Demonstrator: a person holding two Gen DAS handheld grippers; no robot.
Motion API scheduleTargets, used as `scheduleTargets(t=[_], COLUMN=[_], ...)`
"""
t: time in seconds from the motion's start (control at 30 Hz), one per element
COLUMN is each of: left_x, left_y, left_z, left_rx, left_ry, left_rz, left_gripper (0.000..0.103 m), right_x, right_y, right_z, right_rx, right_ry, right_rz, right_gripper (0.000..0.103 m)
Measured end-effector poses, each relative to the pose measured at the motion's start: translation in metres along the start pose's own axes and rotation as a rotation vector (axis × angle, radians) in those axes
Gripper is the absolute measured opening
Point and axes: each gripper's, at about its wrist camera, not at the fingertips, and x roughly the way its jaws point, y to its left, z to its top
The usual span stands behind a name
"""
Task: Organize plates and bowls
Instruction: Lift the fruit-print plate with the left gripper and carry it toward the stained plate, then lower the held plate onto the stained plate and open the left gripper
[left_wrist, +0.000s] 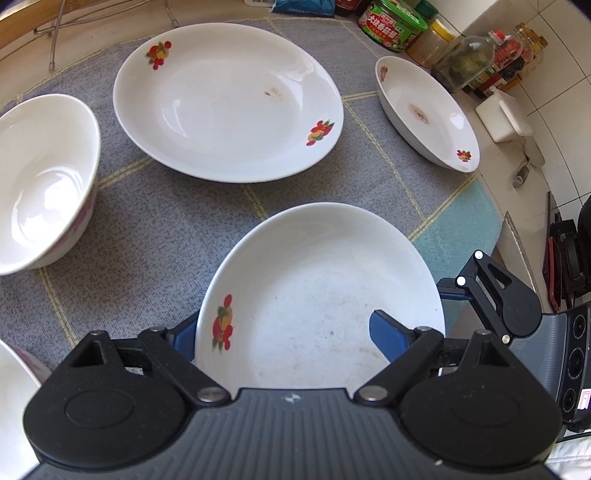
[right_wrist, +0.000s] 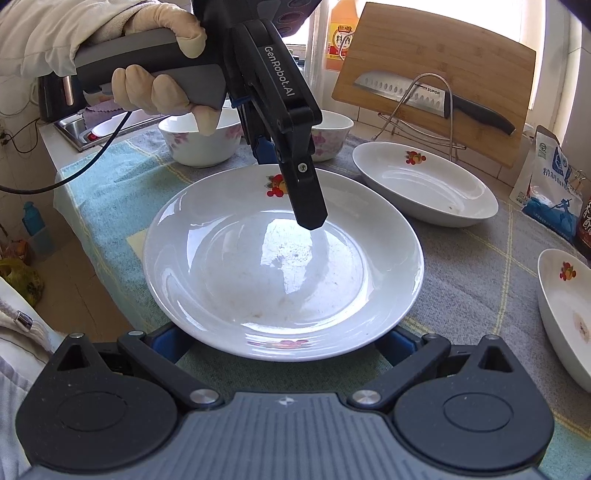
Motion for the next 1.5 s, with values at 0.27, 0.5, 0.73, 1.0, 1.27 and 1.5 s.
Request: scheduleTargets(t=[0.27, 0.5, 0.73, 1.0, 1.27, 1.5], left_x=[-0.006, -0.012, -0.007, 0.007, 0.029, 0.049], left_y=[-0.008, -0.027, -0.055, -0.087, -0.116, -0.139], left_z=[0.003, 0.021, 0.052, 0.091, 0.128, 0.160], left_rx=[0.008, 0.041, 0.087, 0.154, 0.229, 0.289], left_ry=[-0.007, -0.029, -0.042, -0.039, -0.014, -0.002], left_rz=[-0.005, -0.007, -0.016, -0.038, -0.063, -0.085], left_gripper=[0.091, 0.091, 0.091, 0.091, 0.091, 0.091], right_x=[-0.008, -0.024, -0.044, -0.062, -0.077, -0.087], right_y=[-0.006, -0.021, -0.050, -0.085, -0.115, -0.140], right_z=[0.003, 0.006, 0.004, -0.006, -0.021, -0.031], right_rx=[-0.006, -0.009, 0.007, 0.042, 0.114, 0.177], right_ry=[0.007, -0.004, -0.012, -0.009, -0.007, -0.006], right_rz=[0.003, -0.024, -0.061, -0.116, -0.180, -0.239], right_gripper=[0.103, 0.103, 0.103, 0.103, 0.103, 0.103])
